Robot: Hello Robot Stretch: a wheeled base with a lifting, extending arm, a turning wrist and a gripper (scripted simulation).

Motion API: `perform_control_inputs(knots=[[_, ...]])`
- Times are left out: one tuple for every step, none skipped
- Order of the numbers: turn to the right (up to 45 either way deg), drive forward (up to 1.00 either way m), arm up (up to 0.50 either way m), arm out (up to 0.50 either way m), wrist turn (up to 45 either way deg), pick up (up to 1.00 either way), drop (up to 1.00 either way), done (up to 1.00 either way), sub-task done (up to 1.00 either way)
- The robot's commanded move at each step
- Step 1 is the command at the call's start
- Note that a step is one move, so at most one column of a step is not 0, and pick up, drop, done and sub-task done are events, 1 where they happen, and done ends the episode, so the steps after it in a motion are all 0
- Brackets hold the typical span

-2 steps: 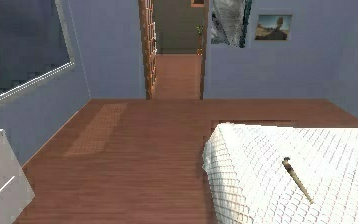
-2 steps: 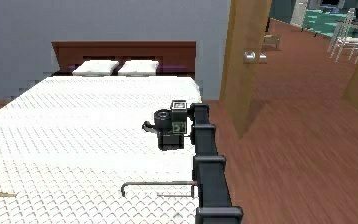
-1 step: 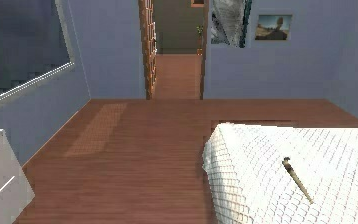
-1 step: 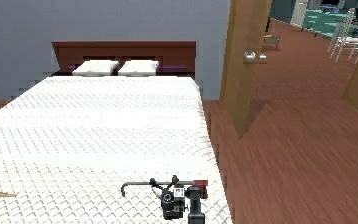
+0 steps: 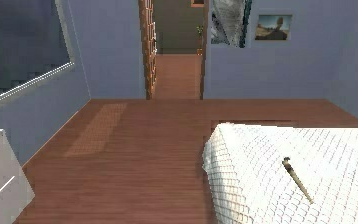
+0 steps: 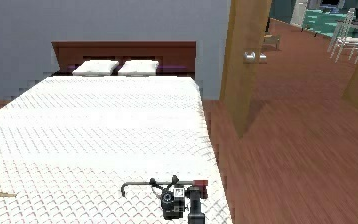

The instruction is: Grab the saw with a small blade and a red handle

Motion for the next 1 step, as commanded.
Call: perform_control_inputs(knots=[[0.0, 0.00, 0.10, 0.00, 0.0, 0.00, 0.00, 0.00, 0.00]])
